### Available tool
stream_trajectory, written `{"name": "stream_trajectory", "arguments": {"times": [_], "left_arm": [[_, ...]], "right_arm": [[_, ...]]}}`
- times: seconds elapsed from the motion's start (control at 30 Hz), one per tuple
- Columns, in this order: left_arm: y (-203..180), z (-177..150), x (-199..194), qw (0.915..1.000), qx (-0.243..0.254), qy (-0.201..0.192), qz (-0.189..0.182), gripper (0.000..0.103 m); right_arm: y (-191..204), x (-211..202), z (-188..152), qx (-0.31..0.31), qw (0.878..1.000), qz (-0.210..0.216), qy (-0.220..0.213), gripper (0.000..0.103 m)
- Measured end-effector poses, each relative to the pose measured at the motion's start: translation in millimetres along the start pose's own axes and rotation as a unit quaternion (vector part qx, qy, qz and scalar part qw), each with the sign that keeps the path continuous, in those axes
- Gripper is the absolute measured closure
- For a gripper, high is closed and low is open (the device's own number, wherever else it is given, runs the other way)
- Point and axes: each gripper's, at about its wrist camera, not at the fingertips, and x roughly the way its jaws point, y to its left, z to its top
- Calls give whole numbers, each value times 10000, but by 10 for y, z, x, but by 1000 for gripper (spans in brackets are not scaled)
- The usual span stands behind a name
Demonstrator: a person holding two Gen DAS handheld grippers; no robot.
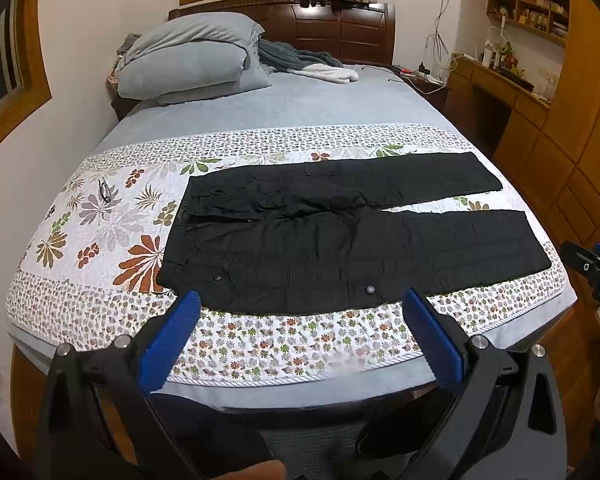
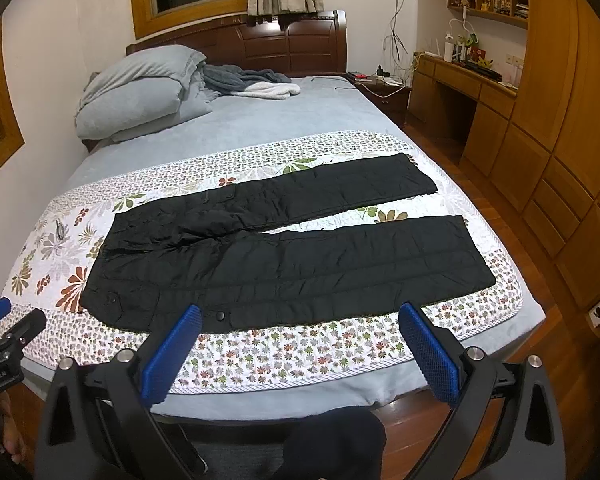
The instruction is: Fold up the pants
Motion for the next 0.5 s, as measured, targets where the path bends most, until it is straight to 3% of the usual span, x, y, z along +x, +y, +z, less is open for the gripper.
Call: {"name": "stream_trajectory", "arguments": {"times": [0.5], "left_arm": [[-4, -4, -11, 10000, 9, -26, 47, 2]], "right_arm": [[5, -5, -4, -17, 10000, 4, 3, 3]]}}
